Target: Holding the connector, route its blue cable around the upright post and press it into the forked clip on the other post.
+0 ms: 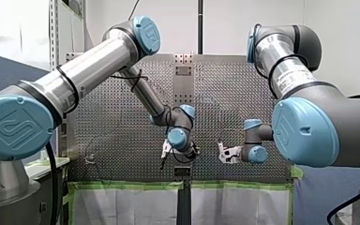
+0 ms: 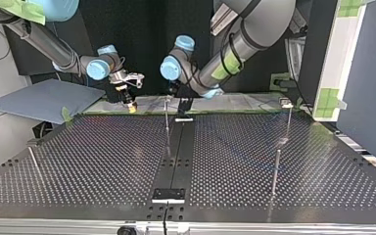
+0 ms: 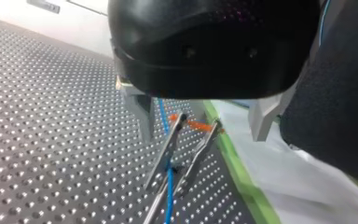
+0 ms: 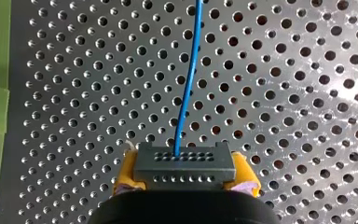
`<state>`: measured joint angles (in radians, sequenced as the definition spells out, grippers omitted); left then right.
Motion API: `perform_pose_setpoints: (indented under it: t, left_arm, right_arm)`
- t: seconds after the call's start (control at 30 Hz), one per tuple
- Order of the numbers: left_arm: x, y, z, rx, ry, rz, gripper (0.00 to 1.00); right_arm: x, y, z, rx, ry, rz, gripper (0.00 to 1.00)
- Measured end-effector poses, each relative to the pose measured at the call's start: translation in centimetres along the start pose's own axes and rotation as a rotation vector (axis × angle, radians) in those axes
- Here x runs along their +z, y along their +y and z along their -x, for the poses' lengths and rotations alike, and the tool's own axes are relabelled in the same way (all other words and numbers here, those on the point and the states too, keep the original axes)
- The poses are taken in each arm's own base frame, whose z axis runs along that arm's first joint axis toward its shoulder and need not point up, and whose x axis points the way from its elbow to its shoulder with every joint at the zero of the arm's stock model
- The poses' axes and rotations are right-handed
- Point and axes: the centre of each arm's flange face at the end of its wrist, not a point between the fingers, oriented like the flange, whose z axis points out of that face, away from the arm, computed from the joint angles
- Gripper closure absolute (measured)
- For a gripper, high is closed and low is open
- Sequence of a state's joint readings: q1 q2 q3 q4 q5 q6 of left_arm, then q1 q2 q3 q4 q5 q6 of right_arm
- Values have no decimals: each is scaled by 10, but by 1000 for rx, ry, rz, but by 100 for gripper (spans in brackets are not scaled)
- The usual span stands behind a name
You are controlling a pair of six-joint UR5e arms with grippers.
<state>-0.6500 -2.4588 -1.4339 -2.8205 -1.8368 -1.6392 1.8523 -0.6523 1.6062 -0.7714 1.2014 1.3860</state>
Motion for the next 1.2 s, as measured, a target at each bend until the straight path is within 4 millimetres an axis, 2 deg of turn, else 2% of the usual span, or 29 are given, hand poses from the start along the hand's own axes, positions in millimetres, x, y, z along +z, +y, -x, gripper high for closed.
perform_pose_setpoints:
  t: [0.37,1.2]
  left_arm:
    - [-5,-7,-3,2,6,-8,0]
    - [-5,-7,-3,-6,6,-9,0]
  right_arm:
    - [0,2,0,2,-1,2,100]
    - [0,3,1,4,-1,4,100]
